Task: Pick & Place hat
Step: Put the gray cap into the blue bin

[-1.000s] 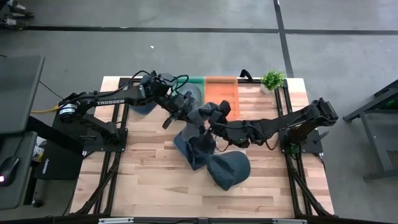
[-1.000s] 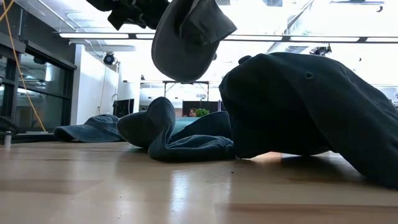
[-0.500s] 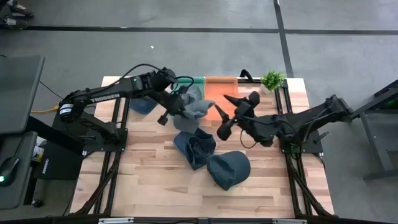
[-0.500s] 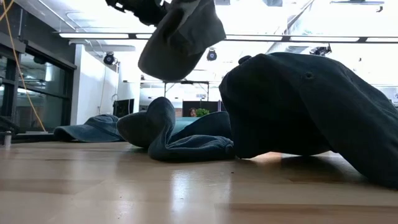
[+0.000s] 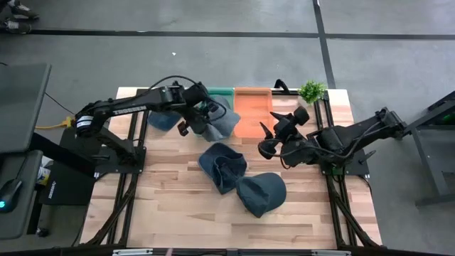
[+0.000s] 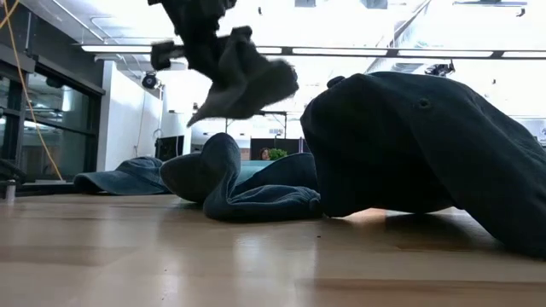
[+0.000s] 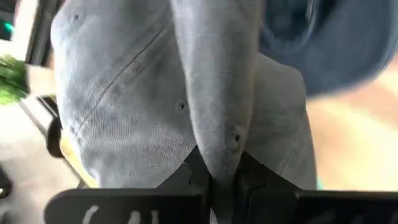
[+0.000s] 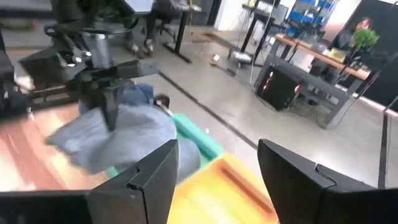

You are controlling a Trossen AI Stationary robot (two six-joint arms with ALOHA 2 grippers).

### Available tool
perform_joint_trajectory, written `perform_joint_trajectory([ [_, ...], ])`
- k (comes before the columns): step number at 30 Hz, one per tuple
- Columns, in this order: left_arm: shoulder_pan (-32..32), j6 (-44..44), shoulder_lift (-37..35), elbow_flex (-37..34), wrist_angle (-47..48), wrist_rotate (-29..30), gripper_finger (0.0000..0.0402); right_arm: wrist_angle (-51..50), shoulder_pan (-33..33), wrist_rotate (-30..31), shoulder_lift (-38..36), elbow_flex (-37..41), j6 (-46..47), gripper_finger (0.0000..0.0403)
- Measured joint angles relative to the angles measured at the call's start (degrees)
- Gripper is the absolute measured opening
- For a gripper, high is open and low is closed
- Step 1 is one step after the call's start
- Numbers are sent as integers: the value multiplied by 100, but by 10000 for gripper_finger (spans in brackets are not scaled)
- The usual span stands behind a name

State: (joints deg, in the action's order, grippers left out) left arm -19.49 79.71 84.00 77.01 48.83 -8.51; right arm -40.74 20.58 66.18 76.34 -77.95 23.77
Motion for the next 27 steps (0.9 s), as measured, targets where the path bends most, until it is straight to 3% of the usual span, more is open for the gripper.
perform_joint_trajectory([
  [7, -1, 1063, 609, 0, 31, 1130, 10, -690, -147, -318, 2, 0, 184, 215],
  [14, -4, 1748, 1058, 0, -251, 1748, 10, -1246, -307, -876, 2, 0, 179, 214],
  [27, -539, 2533, 1194, 0, -237, 2092, 10, -1860, -338, -1021, 4, 2, 179, 215],
])
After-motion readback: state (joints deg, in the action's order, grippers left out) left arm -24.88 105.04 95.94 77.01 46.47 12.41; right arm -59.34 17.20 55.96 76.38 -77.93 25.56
